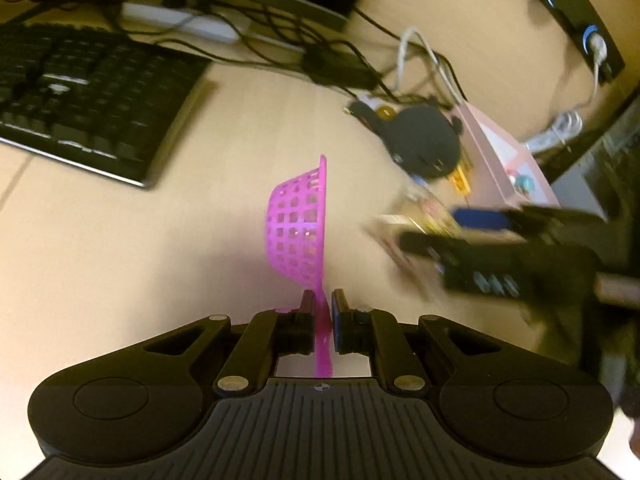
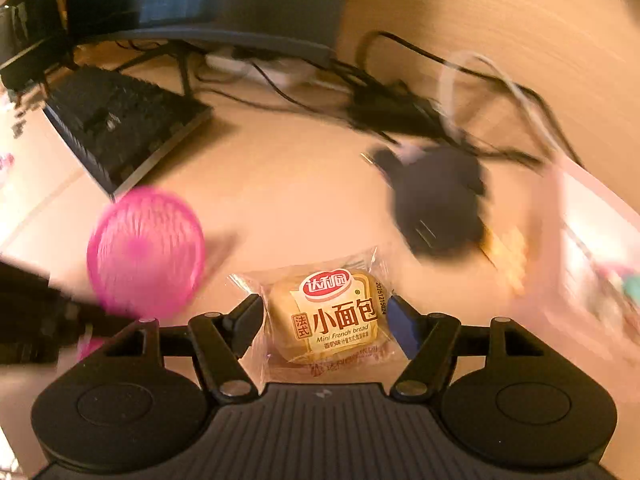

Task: Organize objects

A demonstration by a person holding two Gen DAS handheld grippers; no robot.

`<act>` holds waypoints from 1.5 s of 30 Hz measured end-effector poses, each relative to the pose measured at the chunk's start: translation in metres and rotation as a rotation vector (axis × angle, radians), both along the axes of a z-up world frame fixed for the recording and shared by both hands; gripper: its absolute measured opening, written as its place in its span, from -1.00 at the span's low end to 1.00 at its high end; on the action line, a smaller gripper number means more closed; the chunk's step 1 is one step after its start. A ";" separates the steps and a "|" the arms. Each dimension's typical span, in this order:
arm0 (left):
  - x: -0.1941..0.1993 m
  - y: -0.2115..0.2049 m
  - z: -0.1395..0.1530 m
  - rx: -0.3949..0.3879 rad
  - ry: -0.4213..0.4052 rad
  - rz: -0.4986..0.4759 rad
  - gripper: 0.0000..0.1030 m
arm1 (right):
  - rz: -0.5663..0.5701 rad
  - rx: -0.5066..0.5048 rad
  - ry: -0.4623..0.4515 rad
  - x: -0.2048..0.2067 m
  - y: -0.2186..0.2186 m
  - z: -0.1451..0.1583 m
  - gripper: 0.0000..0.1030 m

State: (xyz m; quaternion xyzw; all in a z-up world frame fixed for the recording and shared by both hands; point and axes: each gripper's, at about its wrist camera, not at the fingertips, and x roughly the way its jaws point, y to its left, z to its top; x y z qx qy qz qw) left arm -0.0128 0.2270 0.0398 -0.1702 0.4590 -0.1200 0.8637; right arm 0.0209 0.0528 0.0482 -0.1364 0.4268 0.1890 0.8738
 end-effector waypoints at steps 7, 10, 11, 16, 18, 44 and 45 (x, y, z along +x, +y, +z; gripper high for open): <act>0.009 -0.052 -0.007 0.041 0.017 -0.031 -0.78 | -0.083 -0.044 -0.030 -0.049 -0.077 0.002 0.52; 0.003 -0.066 -0.006 0.026 0.021 -0.047 -0.78 | -0.097 -0.010 -0.015 -0.060 -0.098 0.001 0.58; 0.002 -0.070 -0.007 0.032 0.022 -0.048 -0.78 | -0.098 -0.008 -0.019 -0.063 -0.102 0.000 0.58; 0.002 -0.085 -0.006 0.048 0.028 -0.045 -0.77 | -0.128 0.013 -0.030 -0.073 -0.115 0.002 0.60; 0.004 -0.089 -0.006 0.059 0.028 -0.028 -0.76 | -0.142 0.014 -0.032 -0.077 -0.121 0.001 0.71; -0.003 -0.099 -0.006 0.041 0.049 0.021 -0.75 | -0.168 0.005 -0.068 -0.093 -0.127 -0.003 1.00; -0.003 -0.099 -0.006 0.042 0.050 0.019 -0.75 | -0.175 -0.003 -0.078 -0.092 -0.129 -0.003 1.00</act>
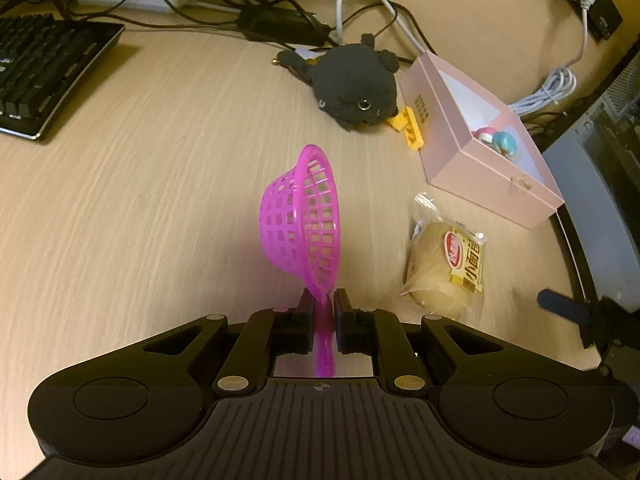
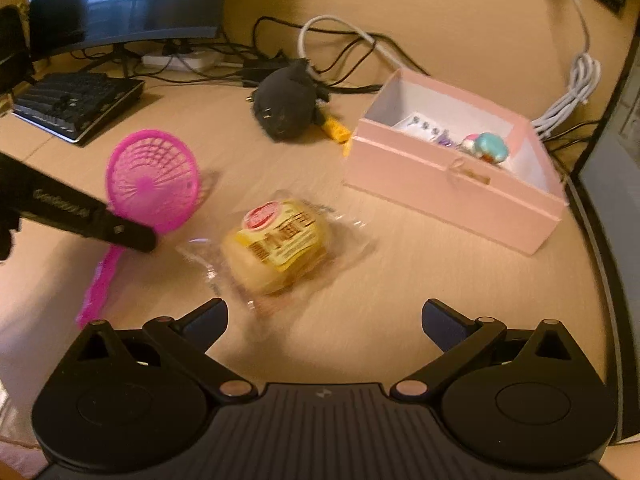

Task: Organize objects

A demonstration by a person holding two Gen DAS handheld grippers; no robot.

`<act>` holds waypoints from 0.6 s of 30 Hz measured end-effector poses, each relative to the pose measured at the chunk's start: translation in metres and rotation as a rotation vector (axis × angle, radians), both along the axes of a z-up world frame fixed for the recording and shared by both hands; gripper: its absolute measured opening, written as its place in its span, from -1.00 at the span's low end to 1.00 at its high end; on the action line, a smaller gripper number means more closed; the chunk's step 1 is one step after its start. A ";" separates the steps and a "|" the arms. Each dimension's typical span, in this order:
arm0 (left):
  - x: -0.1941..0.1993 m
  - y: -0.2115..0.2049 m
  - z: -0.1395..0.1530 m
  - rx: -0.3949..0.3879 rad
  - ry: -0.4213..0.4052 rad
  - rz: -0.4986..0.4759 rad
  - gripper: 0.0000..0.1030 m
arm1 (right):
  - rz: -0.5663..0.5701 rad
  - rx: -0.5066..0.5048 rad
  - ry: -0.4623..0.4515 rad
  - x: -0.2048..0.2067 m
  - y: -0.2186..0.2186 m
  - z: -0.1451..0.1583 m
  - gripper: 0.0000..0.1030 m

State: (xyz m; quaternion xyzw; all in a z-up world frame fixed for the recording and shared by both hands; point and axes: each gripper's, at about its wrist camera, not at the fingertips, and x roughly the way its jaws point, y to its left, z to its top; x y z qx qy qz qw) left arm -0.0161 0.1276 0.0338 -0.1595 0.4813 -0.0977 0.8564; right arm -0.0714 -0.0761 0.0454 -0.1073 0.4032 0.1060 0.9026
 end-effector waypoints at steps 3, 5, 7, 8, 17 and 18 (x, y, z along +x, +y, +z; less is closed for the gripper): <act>0.001 -0.001 0.000 0.002 -0.001 -0.005 -0.75 | -0.042 -0.028 -0.015 0.002 -0.013 -0.001 1.00; 0.001 -0.001 0.000 0.002 -0.001 -0.007 -0.75 | -0.083 -0.047 -0.018 0.004 -0.023 -0.003 1.00; 0.002 -0.001 0.000 0.005 -0.001 -0.010 -0.75 | -0.131 -0.049 -0.012 0.007 -0.034 -0.003 1.00; 0.002 -0.001 0.000 0.005 -0.001 -0.010 -0.75 | -0.149 -0.039 -0.007 0.008 -0.038 -0.002 1.00; 0.002 0.005 0.000 0.005 -0.005 0.003 -0.75 | -0.119 0.078 -0.014 0.011 -0.032 0.014 1.00; 0.002 0.005 0.000 0.005 -0.005 0.005 -0.75 | -0.103 0.076 -0.016 0.011 -0.027 0.015 1.00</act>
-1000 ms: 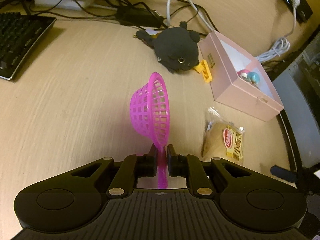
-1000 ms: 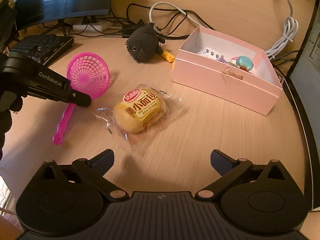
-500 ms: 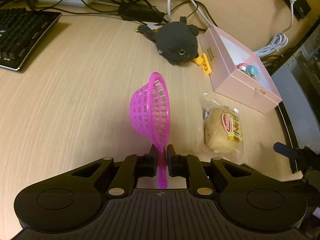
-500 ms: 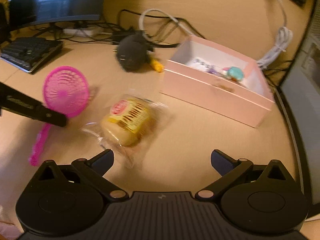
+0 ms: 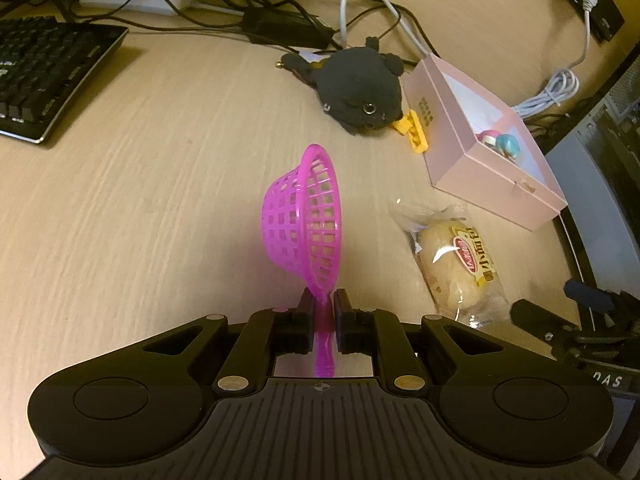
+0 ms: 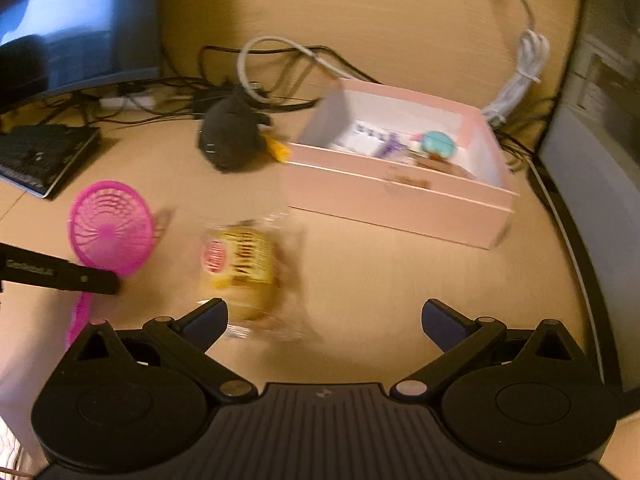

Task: Organize objects

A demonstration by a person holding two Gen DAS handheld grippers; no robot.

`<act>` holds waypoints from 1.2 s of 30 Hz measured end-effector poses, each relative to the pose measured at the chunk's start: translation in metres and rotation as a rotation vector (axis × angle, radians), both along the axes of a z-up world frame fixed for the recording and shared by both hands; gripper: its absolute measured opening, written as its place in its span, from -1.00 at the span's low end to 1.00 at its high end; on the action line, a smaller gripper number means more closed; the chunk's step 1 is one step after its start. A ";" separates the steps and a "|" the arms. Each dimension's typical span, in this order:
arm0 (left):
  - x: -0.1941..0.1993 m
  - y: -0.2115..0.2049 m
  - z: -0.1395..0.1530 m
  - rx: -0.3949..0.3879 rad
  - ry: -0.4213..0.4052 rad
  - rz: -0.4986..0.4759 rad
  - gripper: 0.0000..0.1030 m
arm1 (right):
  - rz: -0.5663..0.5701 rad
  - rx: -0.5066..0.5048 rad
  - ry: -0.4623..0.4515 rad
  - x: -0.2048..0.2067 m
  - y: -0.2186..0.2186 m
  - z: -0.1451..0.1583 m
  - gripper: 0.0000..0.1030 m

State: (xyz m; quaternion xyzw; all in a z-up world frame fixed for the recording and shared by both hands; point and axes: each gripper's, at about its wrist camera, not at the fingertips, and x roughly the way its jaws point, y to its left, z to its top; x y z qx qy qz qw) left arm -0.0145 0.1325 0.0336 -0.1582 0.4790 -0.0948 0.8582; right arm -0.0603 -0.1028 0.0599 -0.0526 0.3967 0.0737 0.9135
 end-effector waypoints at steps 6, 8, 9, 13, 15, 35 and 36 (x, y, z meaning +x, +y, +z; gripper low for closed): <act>-0.001 0.003 0.000 0.002 -0.001 0.009 -0.75 | 0.074 0.002 0.001 0.005 0.023 0.000 1.00; -0.001 0.004 0.000 0.001 -0.002 0.009 -0.75 | 0.092 -0.004 0.001 0.009 0.028 -0.001 1.00; -0.001 0.005 -0.001 -0.001 -0.002 0.010 -0.75 | 0.100 -0.007 0.000 0.013 0.031 -0.001 1.00; 0.000 0.009 -0.002 -0.018 -0.009 0.020 -0.74 | 0.130 -0.008 0.013 0.031 0.043 -0.005 1.00; 0.001 0.011 -0.003 -0.030 -0.016 0.026 -0.74 | 0.117 0.005 0.046 0.044 0.048 -0.011 0.97; 0.001 -0.034 0.037 -0.126 -0.040 -0.231 -0.81 | 0.009 0.075 0.065 -0.014 -0.030 0.032 0.04; 0.005 -0.040 0.048 -0.133 -0.065 -0.246 -0.81 | -0.020 0.080 0.050 -0.018 -0.040 0.037 0.04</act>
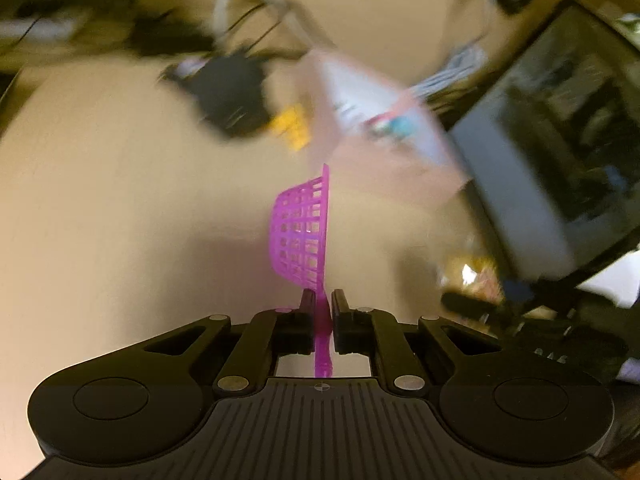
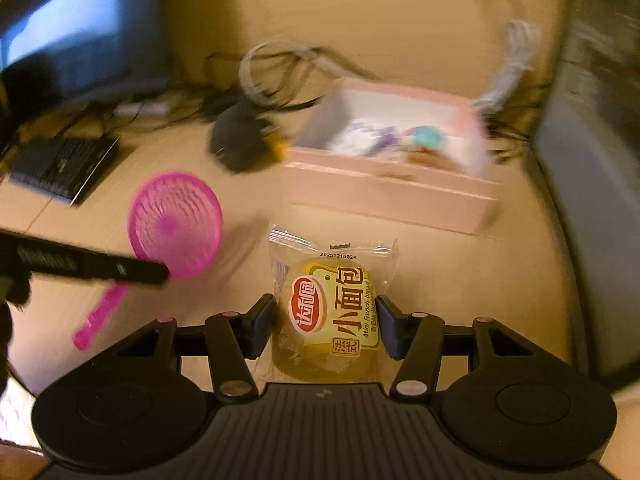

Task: Organize objects
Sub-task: 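Carry the basket scoop and bun into the pink box and open both tools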

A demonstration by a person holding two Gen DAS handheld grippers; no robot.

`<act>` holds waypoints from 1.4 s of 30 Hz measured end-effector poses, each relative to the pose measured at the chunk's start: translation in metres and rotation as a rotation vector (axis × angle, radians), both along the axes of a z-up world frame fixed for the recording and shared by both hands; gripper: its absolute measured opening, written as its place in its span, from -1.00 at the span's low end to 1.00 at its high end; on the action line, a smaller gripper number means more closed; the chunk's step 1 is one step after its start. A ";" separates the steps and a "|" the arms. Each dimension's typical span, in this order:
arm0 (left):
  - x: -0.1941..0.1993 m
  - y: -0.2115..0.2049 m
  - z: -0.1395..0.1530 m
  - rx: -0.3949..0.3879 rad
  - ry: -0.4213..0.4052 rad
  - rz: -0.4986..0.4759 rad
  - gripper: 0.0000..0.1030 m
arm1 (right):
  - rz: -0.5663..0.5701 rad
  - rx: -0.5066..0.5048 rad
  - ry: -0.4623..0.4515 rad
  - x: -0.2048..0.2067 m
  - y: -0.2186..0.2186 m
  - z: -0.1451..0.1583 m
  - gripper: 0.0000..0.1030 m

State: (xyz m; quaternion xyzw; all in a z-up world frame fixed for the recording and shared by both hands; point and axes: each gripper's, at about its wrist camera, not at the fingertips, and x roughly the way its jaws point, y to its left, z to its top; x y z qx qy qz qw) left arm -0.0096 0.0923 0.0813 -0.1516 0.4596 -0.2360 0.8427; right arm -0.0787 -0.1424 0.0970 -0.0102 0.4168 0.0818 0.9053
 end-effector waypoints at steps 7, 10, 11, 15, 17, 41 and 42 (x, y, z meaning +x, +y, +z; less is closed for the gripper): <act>0.072 -0.060 0.072 -0.027 -0.212 -0.039 -0.80 | -0.130 -0.002 -0.097 -0.029 -0.045 0.020 0.04; 0.118 -0.085 0.073 -0.095 -0.273 0.008 -0.78 | -0.158 -0.012 -0.101 -0.037 -0.057 0.018 0.04; 0.130 -0.092 0.068 -0.109 -0.294 0.009 -0.71 | -0.168 -0.009 -0.099 -0.039 -0.060 0.016 0.04; 0.173 -0.125 0.034 -0.017 -0.234 0.013 -0.69 | -0.195 0.002 -0.085 -0.045 -0.072 0.010 0.04; 0.173 -0.126 0.026 -0.008 -0.240 0.023 -0.69 | -0.198 0.003 -0.086 -0.045 -0.078 0.010 0.04; 0.054 0.036 -0.039 0.154 -0.025 0.220 -0.69 | -0.029 0.137 -0.153 0.144 -0.011 0.029 0.83; 0.061 0.041 -0.038 0.140 -0.017 0.243 -0.69 | -0.020 0.122 -0.144 0.138 -0.007 0.024 0.83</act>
